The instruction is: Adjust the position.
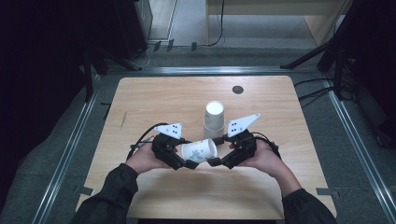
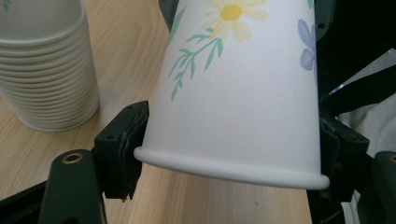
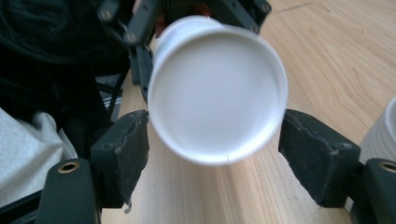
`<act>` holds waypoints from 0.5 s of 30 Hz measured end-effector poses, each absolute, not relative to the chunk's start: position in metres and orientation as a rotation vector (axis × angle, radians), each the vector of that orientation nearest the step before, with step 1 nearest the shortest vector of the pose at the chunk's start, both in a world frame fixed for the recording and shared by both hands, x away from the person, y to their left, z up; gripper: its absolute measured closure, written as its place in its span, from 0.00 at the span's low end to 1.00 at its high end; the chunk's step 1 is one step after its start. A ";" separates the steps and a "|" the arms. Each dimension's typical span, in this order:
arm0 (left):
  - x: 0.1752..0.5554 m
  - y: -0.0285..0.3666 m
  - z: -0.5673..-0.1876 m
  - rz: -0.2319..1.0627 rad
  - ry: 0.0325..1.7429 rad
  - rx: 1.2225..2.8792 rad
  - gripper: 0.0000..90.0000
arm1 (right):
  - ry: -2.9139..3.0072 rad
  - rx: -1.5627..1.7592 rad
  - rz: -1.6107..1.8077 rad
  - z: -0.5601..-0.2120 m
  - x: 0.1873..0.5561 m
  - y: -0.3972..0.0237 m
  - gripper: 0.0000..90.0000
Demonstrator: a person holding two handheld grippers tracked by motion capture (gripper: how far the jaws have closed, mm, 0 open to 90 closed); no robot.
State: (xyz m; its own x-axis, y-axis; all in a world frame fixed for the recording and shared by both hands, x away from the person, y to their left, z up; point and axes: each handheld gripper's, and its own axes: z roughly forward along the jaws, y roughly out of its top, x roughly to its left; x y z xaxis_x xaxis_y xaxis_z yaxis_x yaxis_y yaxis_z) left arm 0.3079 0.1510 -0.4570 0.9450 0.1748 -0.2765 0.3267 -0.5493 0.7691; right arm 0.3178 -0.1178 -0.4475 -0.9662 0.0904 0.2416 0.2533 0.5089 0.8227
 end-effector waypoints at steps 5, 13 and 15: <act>0.308 0.157 -0.448 -0.175 0.355 2.206 0.26 | -2.594 -0.310 -1.432 -0.449 0.319 -0.121 0.28; 0.311 0.163 -0.443 -0.130 0.374 2.328 0.26 | -2.613 -0.324 -1.419 -0.451 0.320 -0.121 0.28; 0.314 0.163 -0.442 -0.150 0.374 2.370 0.26 | -2.627 -0.325 -1.409 -0.452 0.319 -0.119 0.28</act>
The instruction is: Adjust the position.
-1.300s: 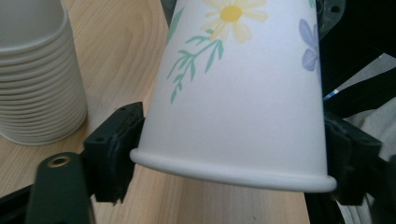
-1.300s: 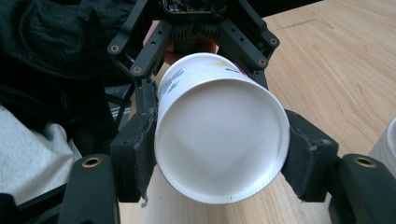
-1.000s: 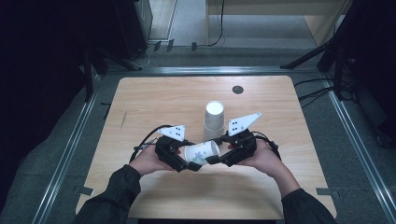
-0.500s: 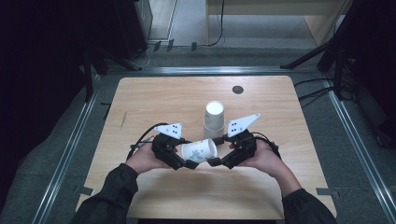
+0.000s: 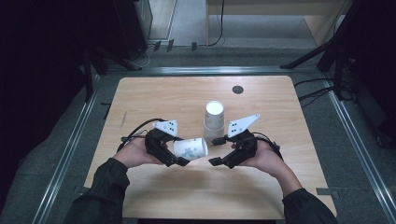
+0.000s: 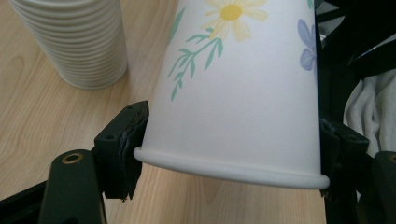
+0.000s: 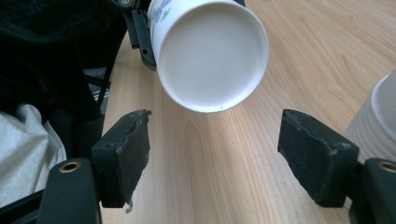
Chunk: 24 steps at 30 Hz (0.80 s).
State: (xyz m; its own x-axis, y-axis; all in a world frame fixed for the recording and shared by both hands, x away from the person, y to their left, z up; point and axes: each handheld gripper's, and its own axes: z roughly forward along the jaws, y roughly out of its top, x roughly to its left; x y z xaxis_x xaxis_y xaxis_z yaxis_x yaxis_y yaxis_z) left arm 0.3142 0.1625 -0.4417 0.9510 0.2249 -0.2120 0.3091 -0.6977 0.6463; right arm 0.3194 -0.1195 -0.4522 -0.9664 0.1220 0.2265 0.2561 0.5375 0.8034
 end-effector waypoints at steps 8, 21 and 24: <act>0.322 0.153 -0.430 -0.149 0.344 2.483 0.26 | -2.639 -0.330 -1.426 -0.451 0.320 -0.118 0.28; 0.318 0.129 -0.442 -0.159 0.310 2.631 0.27 | -2.659 -0.308 -1.409 -0.456 0.319 -0.112 0.28; 0.318 0.126 -0.445 -0.174 0.315 2.641 0.27 | -2.667 -0.294 -1.387 -0.458 0.318 -0.107 0.28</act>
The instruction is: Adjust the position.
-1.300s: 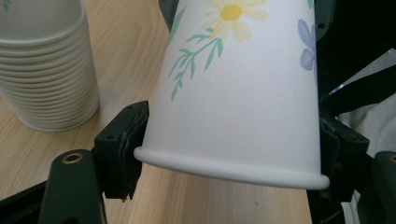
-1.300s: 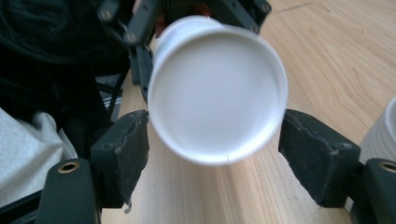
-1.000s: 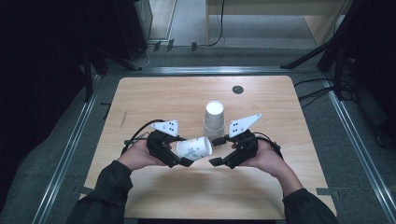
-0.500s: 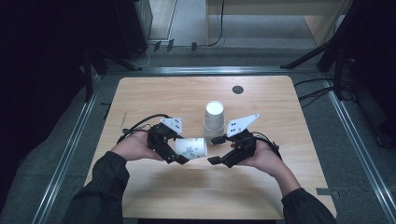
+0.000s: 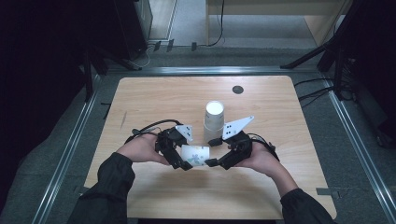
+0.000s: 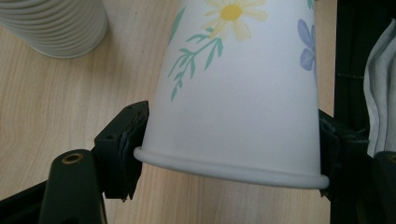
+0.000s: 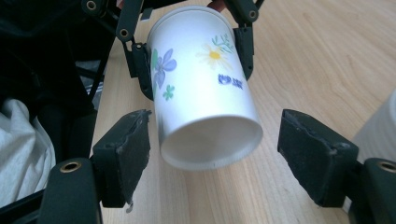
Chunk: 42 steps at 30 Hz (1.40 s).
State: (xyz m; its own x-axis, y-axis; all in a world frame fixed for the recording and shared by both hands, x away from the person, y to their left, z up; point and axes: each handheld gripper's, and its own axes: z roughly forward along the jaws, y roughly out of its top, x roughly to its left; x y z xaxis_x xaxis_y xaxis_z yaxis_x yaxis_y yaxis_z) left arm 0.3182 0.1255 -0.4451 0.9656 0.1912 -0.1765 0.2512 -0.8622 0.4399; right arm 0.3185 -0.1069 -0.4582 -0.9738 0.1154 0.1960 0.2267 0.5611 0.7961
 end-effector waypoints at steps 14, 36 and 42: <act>0.317 0.116 -0.450 -0.196 0.310 2.651 0.26 | -2.691 -0.234 -1.306 -0.472 0.315 -0.087 0.32; 0.318 0.135 -0.444 -0.163 0.291 2.488 0.15 | -2.692 -0.245 -1.392 -0.461 0.317 -0.102 0.37; 0.320 0.145 -0.443 -0.166 0.340 2.404 0.15 | -2.689 -0.260 -1.439 -0.456 0.319 -0.112 0.37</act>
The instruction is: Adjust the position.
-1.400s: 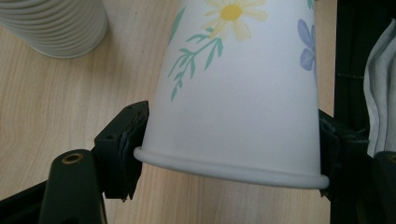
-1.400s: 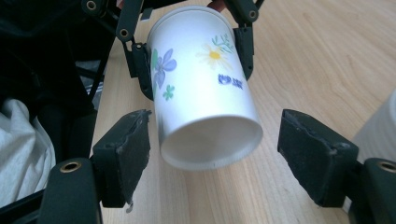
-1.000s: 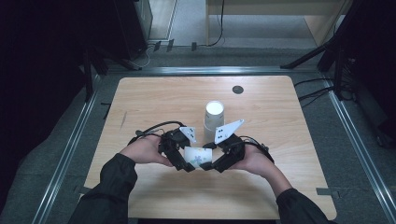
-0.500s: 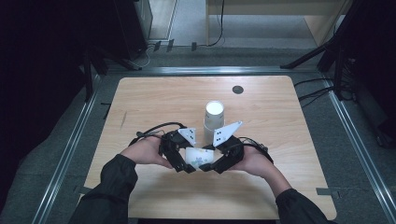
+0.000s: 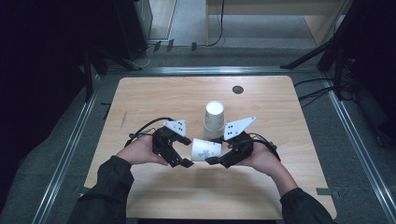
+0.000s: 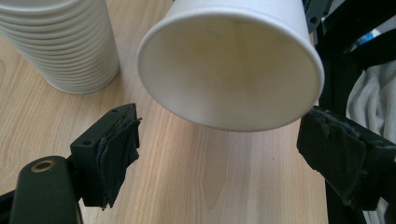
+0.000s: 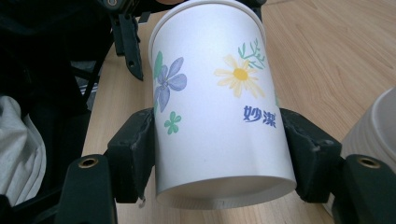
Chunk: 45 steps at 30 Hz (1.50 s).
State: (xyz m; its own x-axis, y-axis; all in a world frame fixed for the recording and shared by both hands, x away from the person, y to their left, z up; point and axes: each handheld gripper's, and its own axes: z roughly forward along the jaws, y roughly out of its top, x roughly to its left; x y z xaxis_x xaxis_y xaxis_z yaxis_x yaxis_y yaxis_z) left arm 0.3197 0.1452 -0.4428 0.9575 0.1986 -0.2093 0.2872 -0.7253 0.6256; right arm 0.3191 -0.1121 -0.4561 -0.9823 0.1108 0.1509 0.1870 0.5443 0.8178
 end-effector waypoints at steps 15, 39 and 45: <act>0.314 0.159 -0.446 -0.184 0.448 2.232 0.15 | -2.637 -0.290 -1.480 -0.453 0.320 -0.121 0.37; 0.309 0.147 -0.453 -0.200 0.411 2.103 0.20 | -2.552 -0.268 -1.469 -0.459 0.319 -0.115 0.37; 0.308 0.149 -0.453 -0.193 0.398 2.112 0.25 | -2.553 -0.259 -1.463 -0.459 0.319 -0.114 0.37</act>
State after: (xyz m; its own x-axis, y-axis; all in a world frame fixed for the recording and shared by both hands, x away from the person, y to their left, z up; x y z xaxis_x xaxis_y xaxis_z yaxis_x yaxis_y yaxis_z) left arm 0.3084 0.1488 -0.4531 0.9348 0.2057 -0.2896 0.3549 -0.5013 0.7892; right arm 0.3192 -0.1138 -0.4593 -0.9671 0.0576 0.2479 0.2430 0.4986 0.8321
